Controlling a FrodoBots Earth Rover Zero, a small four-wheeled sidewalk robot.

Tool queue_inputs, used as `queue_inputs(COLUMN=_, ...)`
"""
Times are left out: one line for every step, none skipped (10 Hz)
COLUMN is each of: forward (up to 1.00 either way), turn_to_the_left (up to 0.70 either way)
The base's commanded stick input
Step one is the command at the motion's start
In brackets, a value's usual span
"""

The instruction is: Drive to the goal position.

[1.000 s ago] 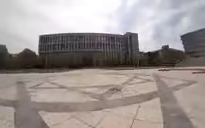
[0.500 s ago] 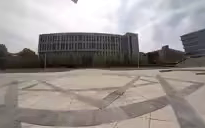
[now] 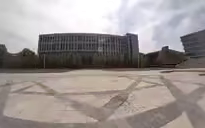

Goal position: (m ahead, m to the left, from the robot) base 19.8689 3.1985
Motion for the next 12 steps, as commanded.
queue_inputs(forward=0.7, turn_to_the_left=0.0)
queue_inputs(forward=0.7, turn_to_the_left=0.0)
queue_inputs(forward=0.7, turn_to_the_left=0.0)
queue_inputs(forward=0.7, turn_to_the_left=0.0)
queue_inputs(forward=0.7, turn_to_the_left=0.2)
queue_inputs(forward=0.7, turn_to_the_left=0.35)
queue_inputs(forward=0.7, turn_to_the_left=0.35)
queue_inputs(forward=0.7, turn_to_the_left=0.35)
queue_inputs(forward=0.7, turn_to_the_left=0.0)
queue_inputs(forward=0.7, turn_to_the_left=0.0)
queue_inputs(forward=0.7, turn_to_the_left=0.0)
queue_inputs(forward=0.7, turn_to_the_left=0.0)
